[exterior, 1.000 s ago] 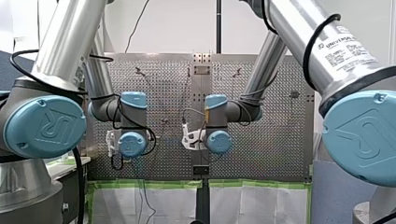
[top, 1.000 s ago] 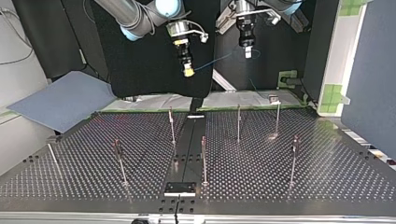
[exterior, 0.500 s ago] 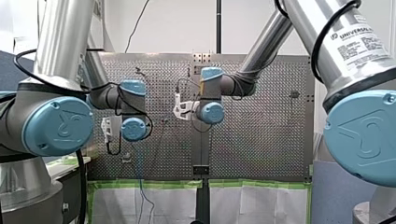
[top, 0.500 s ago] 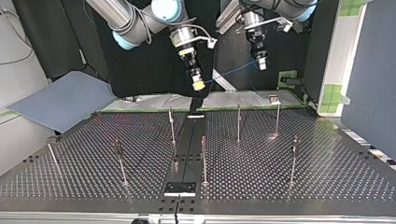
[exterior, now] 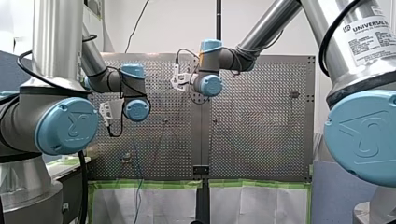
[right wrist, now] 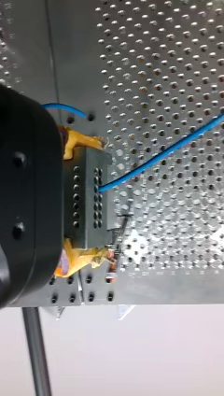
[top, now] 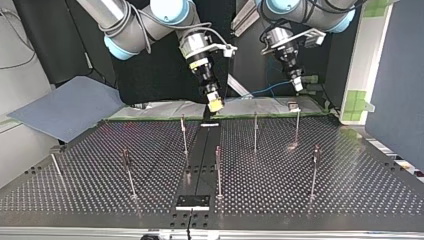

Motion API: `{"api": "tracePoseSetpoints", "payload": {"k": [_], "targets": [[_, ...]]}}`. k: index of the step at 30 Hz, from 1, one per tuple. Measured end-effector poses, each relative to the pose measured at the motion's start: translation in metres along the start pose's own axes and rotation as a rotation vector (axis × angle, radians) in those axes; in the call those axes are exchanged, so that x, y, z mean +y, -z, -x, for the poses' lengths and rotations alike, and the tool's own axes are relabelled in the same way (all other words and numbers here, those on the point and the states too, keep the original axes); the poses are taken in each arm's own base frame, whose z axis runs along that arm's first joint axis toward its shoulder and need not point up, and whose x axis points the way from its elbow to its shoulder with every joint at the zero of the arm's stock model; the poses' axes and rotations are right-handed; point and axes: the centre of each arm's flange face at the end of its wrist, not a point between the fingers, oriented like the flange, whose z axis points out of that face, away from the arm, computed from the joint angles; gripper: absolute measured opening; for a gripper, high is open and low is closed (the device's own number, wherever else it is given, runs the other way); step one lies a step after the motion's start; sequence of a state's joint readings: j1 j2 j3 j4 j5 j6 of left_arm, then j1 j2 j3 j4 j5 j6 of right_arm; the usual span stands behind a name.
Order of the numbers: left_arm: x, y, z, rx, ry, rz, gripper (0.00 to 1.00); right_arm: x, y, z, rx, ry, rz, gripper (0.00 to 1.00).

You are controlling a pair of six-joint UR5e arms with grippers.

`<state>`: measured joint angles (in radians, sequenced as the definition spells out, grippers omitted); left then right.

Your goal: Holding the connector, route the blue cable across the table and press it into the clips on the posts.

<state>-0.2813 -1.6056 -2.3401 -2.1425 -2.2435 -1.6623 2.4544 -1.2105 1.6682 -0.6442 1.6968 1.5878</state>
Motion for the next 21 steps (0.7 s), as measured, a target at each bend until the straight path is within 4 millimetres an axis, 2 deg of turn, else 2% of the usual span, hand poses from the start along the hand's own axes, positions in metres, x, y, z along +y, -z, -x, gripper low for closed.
{"api": "tracePoseSetpoints", "payload": {"k": [13, 21], "targets": [[-0.013, -0.004, 0.048, -0.034, 0.031, -0.031, 0.00, -0.018, -0.021, -0.031, -0.011, -0.028, -0.040, 0.00], [-0.022, -0.018, 0.092, -0.086, 0.083, -0.023, 0.00, -0.019, -0.035, -0.054, -0.012, -0.038, -0.041, 0.00]]}}
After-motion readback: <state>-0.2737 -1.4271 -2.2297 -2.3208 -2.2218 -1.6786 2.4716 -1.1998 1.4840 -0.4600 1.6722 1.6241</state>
